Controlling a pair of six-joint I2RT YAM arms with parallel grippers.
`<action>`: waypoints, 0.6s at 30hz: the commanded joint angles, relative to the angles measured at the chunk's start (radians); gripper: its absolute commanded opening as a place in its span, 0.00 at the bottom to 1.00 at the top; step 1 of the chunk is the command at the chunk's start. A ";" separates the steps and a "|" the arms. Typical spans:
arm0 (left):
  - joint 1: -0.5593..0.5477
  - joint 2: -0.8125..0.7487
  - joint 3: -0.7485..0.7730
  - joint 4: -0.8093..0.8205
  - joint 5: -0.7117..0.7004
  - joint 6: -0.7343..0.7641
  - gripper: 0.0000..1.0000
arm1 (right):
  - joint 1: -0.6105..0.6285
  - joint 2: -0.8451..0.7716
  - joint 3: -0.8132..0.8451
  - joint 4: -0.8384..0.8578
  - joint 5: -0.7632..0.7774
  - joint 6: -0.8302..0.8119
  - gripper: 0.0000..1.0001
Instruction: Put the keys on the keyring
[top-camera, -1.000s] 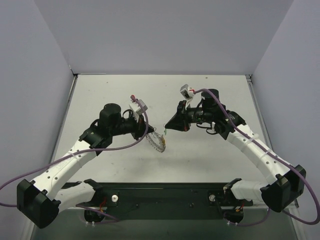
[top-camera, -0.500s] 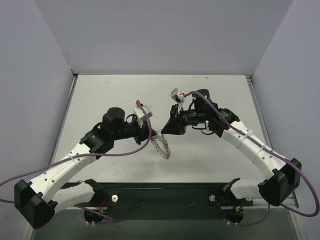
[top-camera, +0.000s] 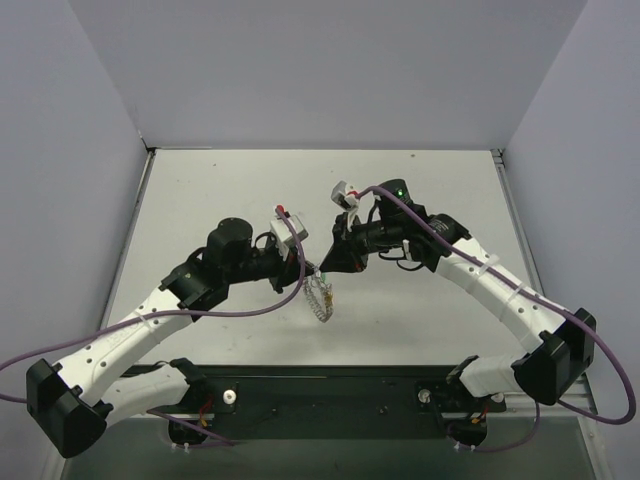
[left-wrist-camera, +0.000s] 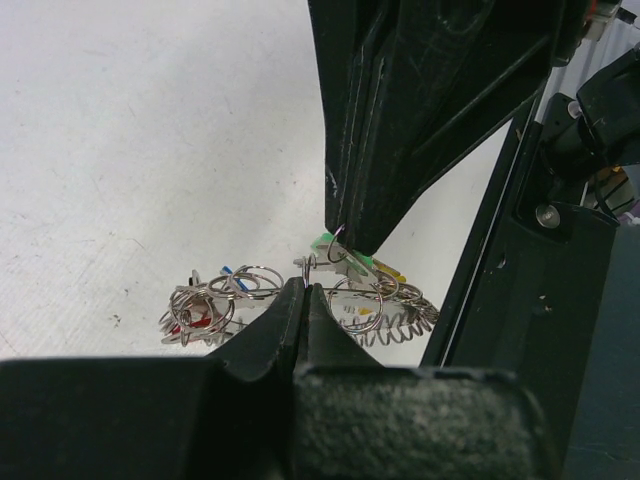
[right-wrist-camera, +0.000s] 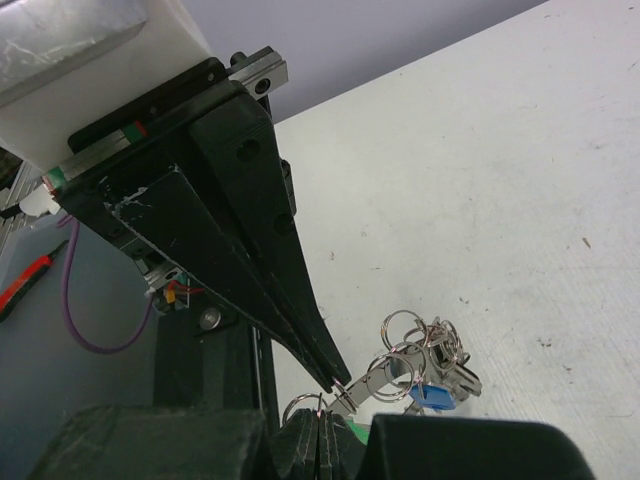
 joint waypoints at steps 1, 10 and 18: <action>-0.010 -0.035 0.036 0.049 -0.002 0.010 0.00 | 0.014 0.019 0.046 -0.014 0.003 -0.035 0.00; -0.018 -0.033 0.038 0.048 -0.003 0.036 0.00 | 0.031 0.039 0.058 -0.030 0.023 -0.049 0.00; -0.024 -0.035 0.041 0.040 -0.008 0.042 0.00 | 0.031 0.051 0.061 -0.038 0.047 -0.052 0.00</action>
